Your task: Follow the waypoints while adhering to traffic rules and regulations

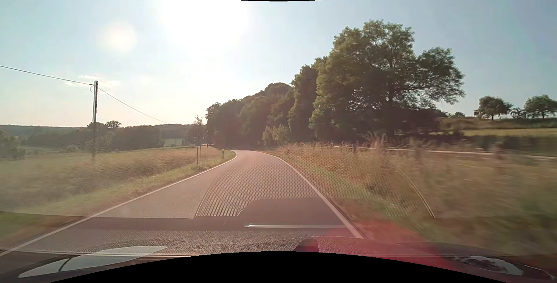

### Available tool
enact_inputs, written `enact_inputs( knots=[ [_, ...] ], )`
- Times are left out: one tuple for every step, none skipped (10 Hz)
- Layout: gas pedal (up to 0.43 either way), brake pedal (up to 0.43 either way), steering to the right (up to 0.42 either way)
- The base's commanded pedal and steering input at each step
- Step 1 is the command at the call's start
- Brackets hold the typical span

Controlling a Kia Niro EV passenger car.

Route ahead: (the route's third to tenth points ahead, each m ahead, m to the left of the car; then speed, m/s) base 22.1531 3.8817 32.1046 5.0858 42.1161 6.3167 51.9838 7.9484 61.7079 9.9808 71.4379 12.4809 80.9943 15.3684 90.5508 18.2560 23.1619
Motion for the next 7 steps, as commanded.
enact_inputs(
  knots=[
    [0.248, 0.0, -0.029],
    [0.248, 0.0, -0.028],
    [0.248, 0.0, -0.029],
    [0.248, 0.0, -0.028],
    [0.248, 0.0, -0.026],
    [0.248, 0.0, -0.023],
    [0.248, 0.0, -0.021]
  ],
)
